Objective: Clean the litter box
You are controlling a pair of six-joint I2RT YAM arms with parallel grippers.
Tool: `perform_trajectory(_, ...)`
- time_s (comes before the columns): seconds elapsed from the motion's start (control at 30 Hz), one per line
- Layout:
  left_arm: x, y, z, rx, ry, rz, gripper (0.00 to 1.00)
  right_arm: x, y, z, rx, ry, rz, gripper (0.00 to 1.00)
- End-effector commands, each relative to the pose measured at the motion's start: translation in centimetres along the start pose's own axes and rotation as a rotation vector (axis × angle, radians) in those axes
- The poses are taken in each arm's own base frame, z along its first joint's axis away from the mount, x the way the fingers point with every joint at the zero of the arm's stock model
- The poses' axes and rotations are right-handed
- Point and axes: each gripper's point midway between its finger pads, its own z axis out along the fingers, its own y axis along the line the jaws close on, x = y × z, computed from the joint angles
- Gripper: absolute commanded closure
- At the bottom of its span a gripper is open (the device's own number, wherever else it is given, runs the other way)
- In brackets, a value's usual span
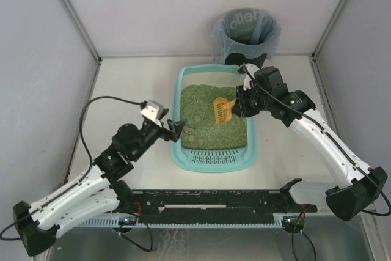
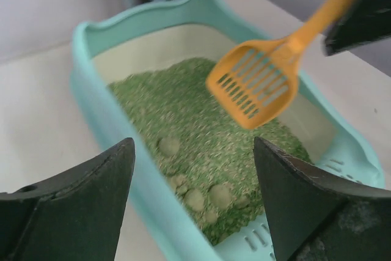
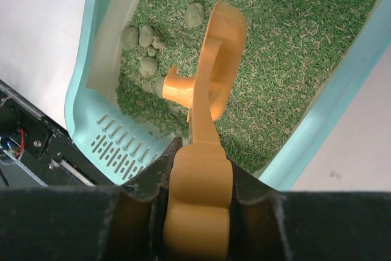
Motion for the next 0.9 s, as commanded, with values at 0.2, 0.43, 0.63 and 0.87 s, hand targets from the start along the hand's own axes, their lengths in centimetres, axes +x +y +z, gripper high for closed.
perform_trajectory(0.2,-4.1,-11.1,3.1,0.407,-0.432,0.504,0.26,0.2,1.8,-2.9,-0.012,-0.059,-0.149,1.00)
perform_trajectory(0.43,-3.9,-14.4,5.8,0.524,-0.465,0.632,0.35,0.8,1.7,-3.9,0.008,-0.061,-0.178,1.00)
perform_trajectory(0.63,-4.4,-15.8,7.2,0.564,-0.478,0.655,0.39,1.3,2.4,-3.6,-0.004,-0.049,-0.199,1.00)
perform_trajectory(0.87,-4.4,-16.5,7.9,0.587,-0.468,0.637,0.45,1.4,3.2,-3.2,-0.016,-0.048,-0.225,1.00)
